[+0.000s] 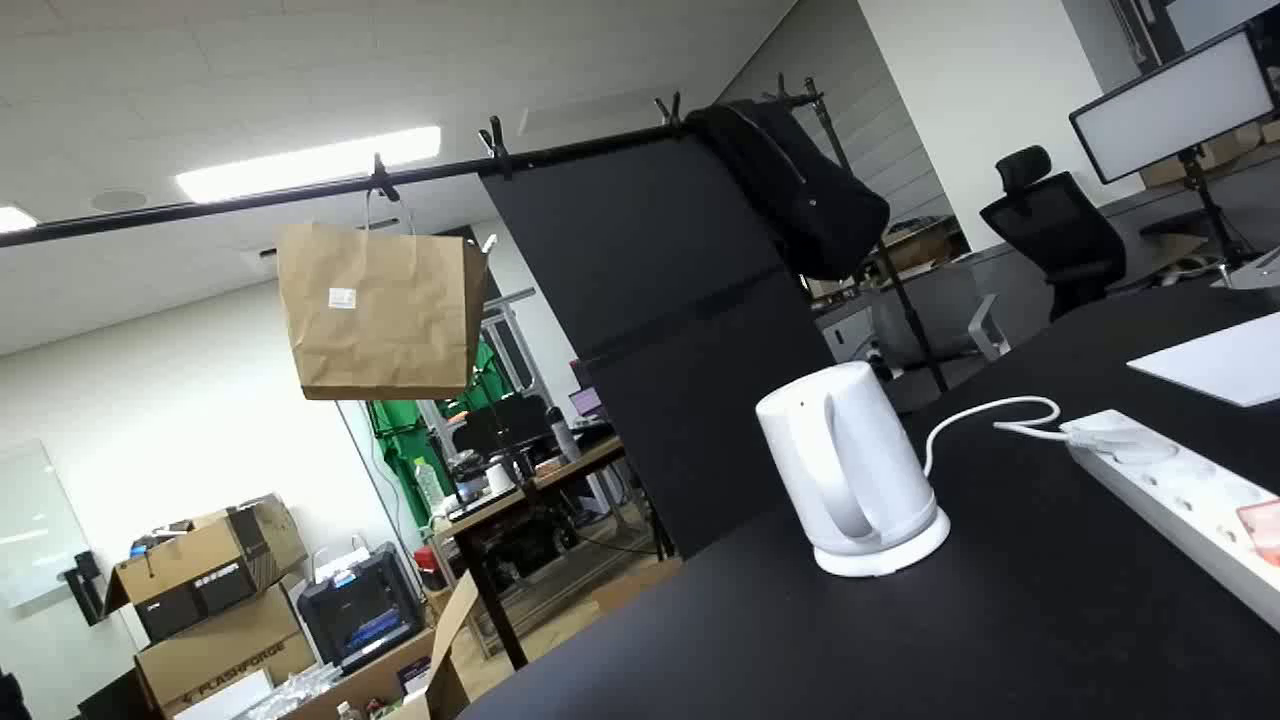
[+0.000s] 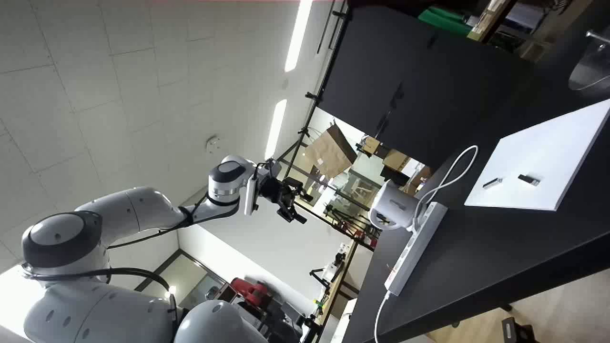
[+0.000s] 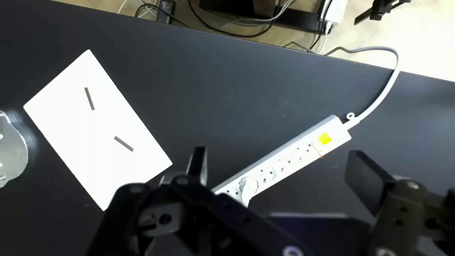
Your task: Turn the switch of the extension cord on
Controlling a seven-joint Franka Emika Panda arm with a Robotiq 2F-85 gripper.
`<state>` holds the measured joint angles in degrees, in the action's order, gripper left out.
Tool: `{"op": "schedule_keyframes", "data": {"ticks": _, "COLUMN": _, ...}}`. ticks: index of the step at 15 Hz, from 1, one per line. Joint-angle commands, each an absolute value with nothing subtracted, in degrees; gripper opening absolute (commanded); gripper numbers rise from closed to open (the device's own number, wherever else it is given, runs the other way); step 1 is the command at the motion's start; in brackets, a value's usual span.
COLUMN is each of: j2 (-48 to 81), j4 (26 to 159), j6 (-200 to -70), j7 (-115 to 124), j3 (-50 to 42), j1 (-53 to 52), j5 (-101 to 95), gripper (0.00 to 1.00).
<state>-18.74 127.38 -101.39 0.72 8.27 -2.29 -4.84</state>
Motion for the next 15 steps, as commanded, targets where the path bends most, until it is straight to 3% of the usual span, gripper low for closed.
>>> {"op": "schedule_keyframes", "data": {"ticks": 1, "j2": -18.6, "j4": 127.3, "j6": -101.3, "j7": 1.0, "j3": 7.4, "j1": -3.3, "j5": -5.1, "gripper": 1.0}}
{"op": "schedule_keyframes", "data": {"ticks": 11, "j2": -18.6, "j4": 127.2, "j6": -101.4, "j7": 1.0, "j3": 7.4, "j1": -3.3, "j5": -5.1, "gripper": 1.0}}
{"op": "schedule_keyframes", "data": {"ticks": 15, "j2": -18.9, "j4": 130.6, "j6": -107.5, "j7": 5.2, "j3": 7.8, "j1": -3.7, "j5": -2.6, "gripper": 1.0}}
